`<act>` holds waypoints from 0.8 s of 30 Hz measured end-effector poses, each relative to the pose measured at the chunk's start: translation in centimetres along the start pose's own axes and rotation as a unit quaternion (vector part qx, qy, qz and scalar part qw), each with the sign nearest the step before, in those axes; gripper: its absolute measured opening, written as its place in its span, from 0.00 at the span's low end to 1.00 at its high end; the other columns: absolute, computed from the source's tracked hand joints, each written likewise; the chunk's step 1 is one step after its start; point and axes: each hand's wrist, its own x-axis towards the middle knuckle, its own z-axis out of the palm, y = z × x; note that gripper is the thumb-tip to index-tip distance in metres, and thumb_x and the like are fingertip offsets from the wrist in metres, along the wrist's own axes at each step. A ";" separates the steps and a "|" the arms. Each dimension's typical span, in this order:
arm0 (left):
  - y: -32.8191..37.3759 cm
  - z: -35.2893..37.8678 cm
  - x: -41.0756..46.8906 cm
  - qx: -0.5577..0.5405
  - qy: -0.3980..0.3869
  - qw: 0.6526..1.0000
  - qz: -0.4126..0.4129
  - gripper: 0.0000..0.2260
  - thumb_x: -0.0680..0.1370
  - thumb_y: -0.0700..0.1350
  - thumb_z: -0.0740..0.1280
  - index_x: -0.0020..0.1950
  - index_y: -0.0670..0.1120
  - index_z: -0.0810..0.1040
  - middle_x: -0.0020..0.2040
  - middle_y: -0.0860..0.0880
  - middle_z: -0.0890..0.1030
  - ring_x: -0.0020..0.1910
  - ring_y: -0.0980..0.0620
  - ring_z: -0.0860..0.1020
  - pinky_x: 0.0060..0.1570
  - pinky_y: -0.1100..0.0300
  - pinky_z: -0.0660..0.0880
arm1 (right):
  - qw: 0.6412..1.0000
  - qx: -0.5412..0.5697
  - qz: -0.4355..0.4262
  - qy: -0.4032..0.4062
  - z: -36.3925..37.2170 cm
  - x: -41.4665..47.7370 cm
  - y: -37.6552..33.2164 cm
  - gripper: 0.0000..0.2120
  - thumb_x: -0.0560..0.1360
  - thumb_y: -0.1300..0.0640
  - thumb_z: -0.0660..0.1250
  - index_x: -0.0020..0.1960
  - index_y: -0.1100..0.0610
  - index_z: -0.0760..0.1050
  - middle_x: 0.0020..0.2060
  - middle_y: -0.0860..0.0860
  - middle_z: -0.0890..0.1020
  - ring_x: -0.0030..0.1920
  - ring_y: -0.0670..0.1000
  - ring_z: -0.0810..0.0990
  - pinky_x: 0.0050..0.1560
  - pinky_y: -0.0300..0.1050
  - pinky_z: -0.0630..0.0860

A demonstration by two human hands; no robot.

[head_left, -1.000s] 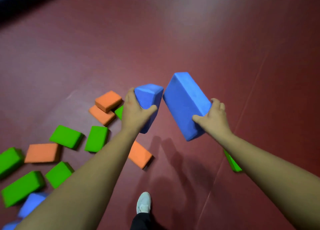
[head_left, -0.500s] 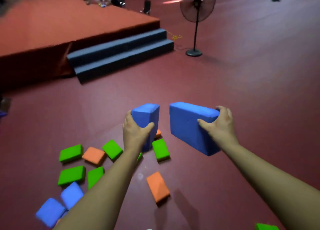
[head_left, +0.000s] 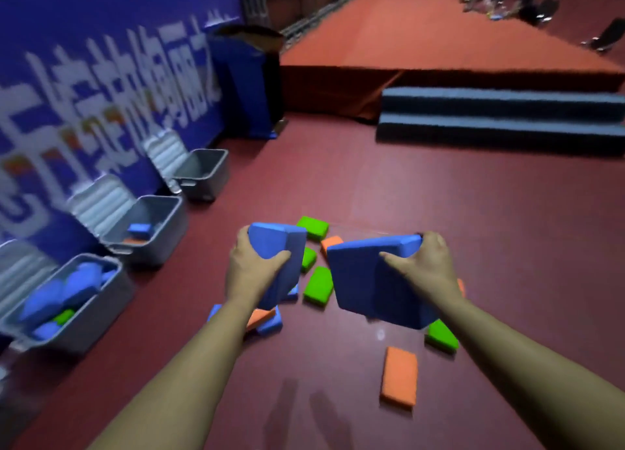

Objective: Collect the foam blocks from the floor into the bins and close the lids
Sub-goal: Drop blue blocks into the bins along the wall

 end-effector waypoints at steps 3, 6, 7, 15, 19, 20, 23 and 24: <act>-4.8 -7.2 1.6 0.002 0.070 0.997 -0.043 0.33 0.66 0.48 0.79 0.67 0.47 0.69 0.61 0.43 0.78 0.59 0.41 0.76 0.53 0.53 0.72 | 0.996 0.013 -0.075 -0.055 6.6 0.3 -6.2 0.27 0.67 0.49 0.78 0.59 0.57 0.70 0.52 0.50 0.73 0.51 0.51 0.73 0.48 0.42 0.66; -9.6 -14.4 2.9 0.002 0.136 0.987 -0.079 0.33 0.66 0.47 0.79 0.66 0.46 0.69 0.62 0.43 0.78 0.60 0.41 0.76 0.56 0.52 0.72 | 0.987 0.029 -0.120 -0.104 13.6 -0.2 -12.4 0.27 0.66 0.49 0.78 0.57 0.56 0.70 0.52 0.52 0.74 0.50 0.52 0.75 0.49 0.47 0.73; -11.3 -16.7 3.3 0.004 0.157 0.983 -0.091 0.33 0.65 0.47 0.79 0.66 0.46 0.69 0.62 0.43 0.78 0.60 0.41 0.76 0.56 0.52 0.71 | 0.984 0.031 -0.133 -0.117 16.0 -0.5 -14.4 0.28 0.65 0.48 0.78 0.58 0.56 0.70 0.53 0.52 0.75 0.51 0.53 0.76 0.50 0.49 0.74; -23.9 -33.7 10.7 0.016 0.231 0.960 -0.157 0.37 0.66 0.49 0.79 0.70 0.47 0.67 0.63 0.41 0.77 0.60 0.39 0.76 0.57 0.51 0.72 | 0.959 0.021 -0.212 -0.189 35.3 -3.6 -29.7 0.31 0.67 0.49 0.78 0.63 0.60 0.69 0.55 0.54 0.73 0.54 0.53 0.73 0.52 0.43 0.67; -28.6 -40.0 16.3 0.025 0.239 0.958 -0.158 0.35 0.66 0.50 0.79 0.69 0.47 0.68 0.62 0.43 0.77 0.59 0.41 0.76 0.57 0.50 0.73 | 0.953 0.032 -0.221 -0.205 42.7 -3.8 -35.4 0.30 0.67 0.49 0.79 0.61 0.60 0.70 0.53 0.54 0.73 0.53 0.53 0.73 0.52 0.43 0.67; -29.3 -41.0 17.8 0.024 0.239 0.958 -0.157 0.35 0.66 0.50 0.79 0.68 0.47 0.68 0.61 0.44 0.78 0.59 0.42 0.76 0.57 0.50 0.74 | 0.953 0.035 -0.219 -0.207 44.1 -3.5 -36.5 0.29 0.68 0.49 0.79 0.60 0.60 0.70 0.53 0.54 0.73 0.52 0.52 0.73 0.51 0.41 0.66; -30.5 -42.7 22.7 0.019 0.227 0.962 -0.152 0.34 0.66 0.49 0.79 0.67 0.47 0.68 0.61 0.44 0.78 0.58 0.41 0.76 0.57 0.49 0.74 | 0.957 0.027 -0.209 -0.201 47.0 -1.8 -38.7 0.28 0.68 0.50 0.78 0.60 0.59 0.69 0.53 0.53 0.72 0.50 0.48 0.70 0.49 0.37 0.63; -30.8 -42.9 24.6 0.012 0.223 0.963 -0.149 0.34 0.66 0.49 0.78 0.68 0.48 0.68 0.61 0.44 0.78 0.59 0.41 0.76 0.56 0.49 0.73 | 0.957 0.019 -0.213 -0.196 48.0 -0.8 -39.2 0.28 0.68 0.50 0.78 0.60 0.60 0.69 0.53 0.52 0.71 0.50 0.48 0.69 0.48 0.35 0.62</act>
